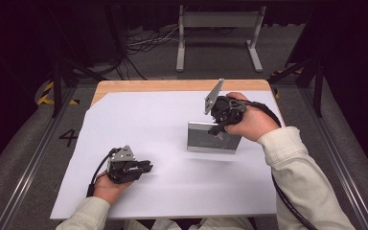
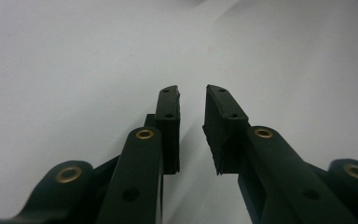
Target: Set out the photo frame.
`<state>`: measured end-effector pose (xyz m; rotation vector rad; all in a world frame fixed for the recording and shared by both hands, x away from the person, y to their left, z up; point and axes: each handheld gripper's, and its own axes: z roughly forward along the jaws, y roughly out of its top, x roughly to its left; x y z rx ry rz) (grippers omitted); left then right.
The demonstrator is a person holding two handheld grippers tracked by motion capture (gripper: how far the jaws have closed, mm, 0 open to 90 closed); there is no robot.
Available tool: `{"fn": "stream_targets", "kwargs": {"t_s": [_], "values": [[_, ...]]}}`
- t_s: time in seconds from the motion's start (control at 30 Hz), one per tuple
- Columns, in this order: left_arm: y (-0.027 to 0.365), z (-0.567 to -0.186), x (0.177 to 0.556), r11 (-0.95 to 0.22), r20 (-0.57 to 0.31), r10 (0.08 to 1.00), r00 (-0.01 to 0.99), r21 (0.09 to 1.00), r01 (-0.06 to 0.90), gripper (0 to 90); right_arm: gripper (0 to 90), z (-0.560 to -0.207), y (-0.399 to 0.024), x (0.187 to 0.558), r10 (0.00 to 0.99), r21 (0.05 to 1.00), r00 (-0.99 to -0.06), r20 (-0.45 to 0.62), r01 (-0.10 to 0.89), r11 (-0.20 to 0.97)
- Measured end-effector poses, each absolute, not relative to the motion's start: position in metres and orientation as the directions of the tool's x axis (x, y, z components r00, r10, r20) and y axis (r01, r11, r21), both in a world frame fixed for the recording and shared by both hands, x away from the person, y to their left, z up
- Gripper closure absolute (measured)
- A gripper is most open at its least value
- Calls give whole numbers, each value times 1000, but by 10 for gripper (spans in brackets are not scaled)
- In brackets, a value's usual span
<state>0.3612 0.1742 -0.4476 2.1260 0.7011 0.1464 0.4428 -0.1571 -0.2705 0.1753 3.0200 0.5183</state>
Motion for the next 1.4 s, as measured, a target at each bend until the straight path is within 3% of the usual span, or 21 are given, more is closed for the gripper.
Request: {"fn": "stream_targets", "kwargs": {"t_s": [1.4], "values": [[169,-448,365,-474,-142,518,844,773,421,758,833,-303,-125,454,22,299,-999,25,28,954]]}}
